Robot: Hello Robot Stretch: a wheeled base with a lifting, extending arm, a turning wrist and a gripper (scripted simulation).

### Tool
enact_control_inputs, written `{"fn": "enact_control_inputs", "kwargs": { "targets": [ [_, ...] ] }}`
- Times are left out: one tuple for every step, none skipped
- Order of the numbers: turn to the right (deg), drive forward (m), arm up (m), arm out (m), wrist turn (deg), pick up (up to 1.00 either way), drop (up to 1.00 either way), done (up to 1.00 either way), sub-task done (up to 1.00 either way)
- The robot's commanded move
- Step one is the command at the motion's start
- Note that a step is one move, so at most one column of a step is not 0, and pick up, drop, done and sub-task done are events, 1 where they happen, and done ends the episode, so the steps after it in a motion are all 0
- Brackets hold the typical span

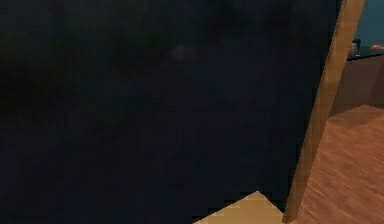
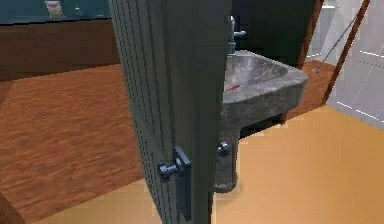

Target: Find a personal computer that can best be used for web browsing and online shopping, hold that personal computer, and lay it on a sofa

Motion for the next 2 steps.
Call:
{"fn": "enact_control_inputs", "kwargs": {
  "targets": [
    [18.0,0.00,0.00,0.00,0.0,0.00,0.00,0.00,0.00],
    [0.0,0.45,0.00,0.00,0.0,0.00,0.00,0.00,0.00]
  ]
}}
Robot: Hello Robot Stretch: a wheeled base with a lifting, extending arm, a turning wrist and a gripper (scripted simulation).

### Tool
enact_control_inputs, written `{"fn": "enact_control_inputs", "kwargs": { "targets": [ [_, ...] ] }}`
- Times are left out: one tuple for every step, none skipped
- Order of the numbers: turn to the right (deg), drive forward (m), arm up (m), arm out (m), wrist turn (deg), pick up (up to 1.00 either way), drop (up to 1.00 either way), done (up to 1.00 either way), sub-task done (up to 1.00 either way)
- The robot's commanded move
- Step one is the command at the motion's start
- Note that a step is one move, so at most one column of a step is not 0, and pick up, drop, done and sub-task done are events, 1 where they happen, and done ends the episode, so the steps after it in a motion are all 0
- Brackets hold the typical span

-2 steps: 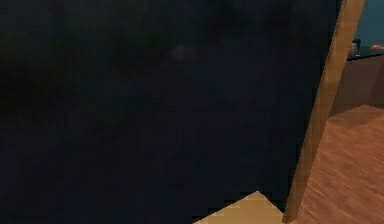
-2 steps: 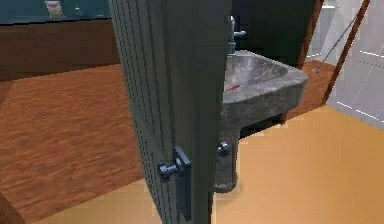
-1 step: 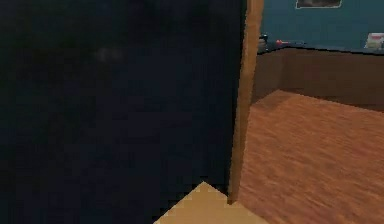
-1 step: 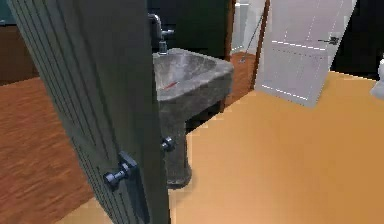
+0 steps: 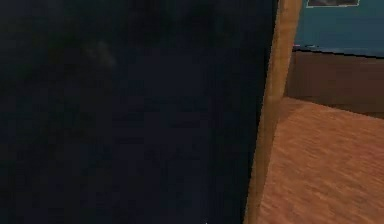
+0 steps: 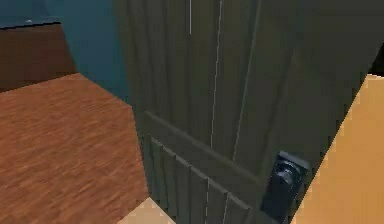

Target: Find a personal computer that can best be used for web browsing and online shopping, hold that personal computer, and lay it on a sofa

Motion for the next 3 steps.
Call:
{"fn": "enact_control_inputs", "kwargs": {
  "targets": [
    [42.0,0.00,0.00,0.00,0.0,0.00,0.00,0.00,0.00],
    [0.0,1.00,0.00,0.00,0.0,0.00,0.00,0.00,0.00],
    [0.0,0.05,0.00,0.00,0.0,0.00,0.00,0.00,0.00]
  ]
}}
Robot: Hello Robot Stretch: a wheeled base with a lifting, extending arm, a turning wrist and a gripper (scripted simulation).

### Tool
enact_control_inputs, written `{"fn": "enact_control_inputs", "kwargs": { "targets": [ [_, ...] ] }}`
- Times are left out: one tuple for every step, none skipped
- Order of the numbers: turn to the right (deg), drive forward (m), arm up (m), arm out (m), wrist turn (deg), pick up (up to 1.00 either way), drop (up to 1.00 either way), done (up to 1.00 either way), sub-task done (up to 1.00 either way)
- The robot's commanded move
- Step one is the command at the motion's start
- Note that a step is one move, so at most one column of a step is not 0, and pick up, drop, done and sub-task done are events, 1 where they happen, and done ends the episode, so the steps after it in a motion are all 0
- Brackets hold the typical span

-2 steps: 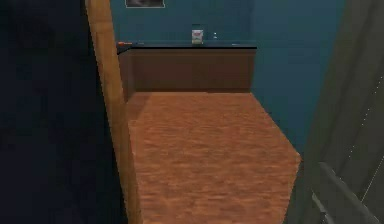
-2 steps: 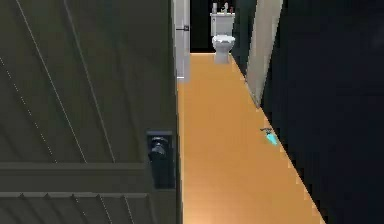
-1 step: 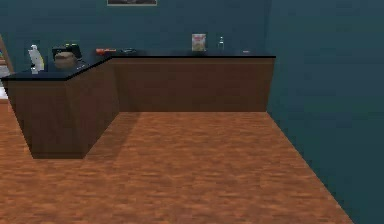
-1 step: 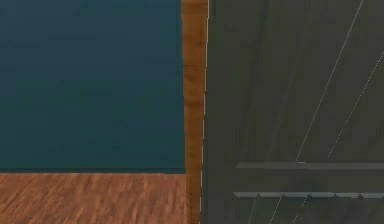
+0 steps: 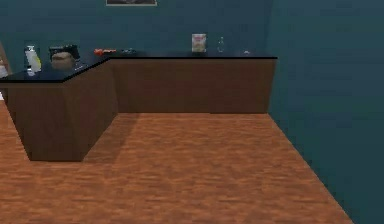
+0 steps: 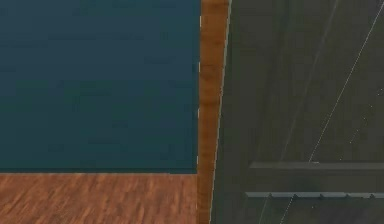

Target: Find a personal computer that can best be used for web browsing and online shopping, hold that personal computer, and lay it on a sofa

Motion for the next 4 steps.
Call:
{"fn": "enact_control_inputs", "kwargs": {
  "targets": [
    [0.0,0.15,0.00,0.00,0.0,0.00,0.00,0.00,0.00],
    [-45.0,0.00,0.00,0.00,0.0,0.00,0.00,0.00,0.00],
    [-21.0,0.00,0.00,0.00,0.0,0.00,0.00,0.00,0.00],
    [0.0,1.00,0.00,0.00,0.0,0.00,0.00,0.00,0.00]
  ]
}}
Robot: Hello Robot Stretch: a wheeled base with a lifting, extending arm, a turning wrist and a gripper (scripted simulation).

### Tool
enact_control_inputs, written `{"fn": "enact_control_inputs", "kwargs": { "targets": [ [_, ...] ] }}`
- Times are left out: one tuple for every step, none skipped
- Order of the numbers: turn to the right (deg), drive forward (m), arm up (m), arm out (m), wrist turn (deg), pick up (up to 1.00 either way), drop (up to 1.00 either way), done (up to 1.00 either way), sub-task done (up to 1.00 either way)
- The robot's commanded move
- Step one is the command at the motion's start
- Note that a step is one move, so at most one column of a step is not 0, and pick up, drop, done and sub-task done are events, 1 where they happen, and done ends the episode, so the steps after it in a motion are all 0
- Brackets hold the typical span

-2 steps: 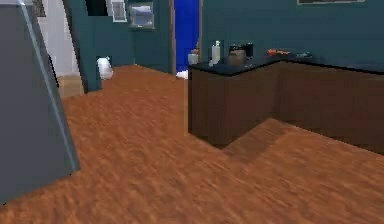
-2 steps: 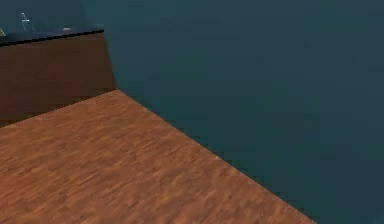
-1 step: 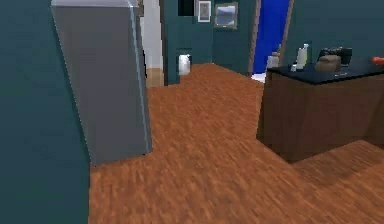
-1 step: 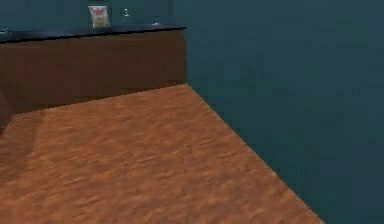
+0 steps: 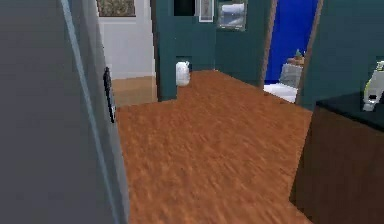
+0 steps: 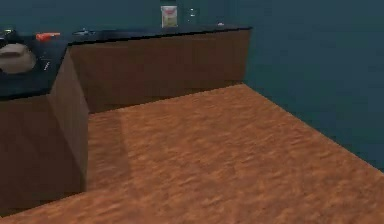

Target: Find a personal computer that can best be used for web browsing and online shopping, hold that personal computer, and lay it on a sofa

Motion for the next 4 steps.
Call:
{"fn": "enact_control_inputs", "kwargs": {
  "targets": [
    [0.0,1.00,0.00,0.00,0.0,0.00,0.00,0.00,0.00],
    [-21.0,0.00,0.00,0.00,0.0,0.00,0.00,0.00,0.00],
    [0.0,0.10,0.00,0.00,0.0,0.00,0.00,0.00,0.00],
    [0.0,1.00,0.00,0.00,0.0,0.00,0.00,0.00,0.00]
  ]
}}
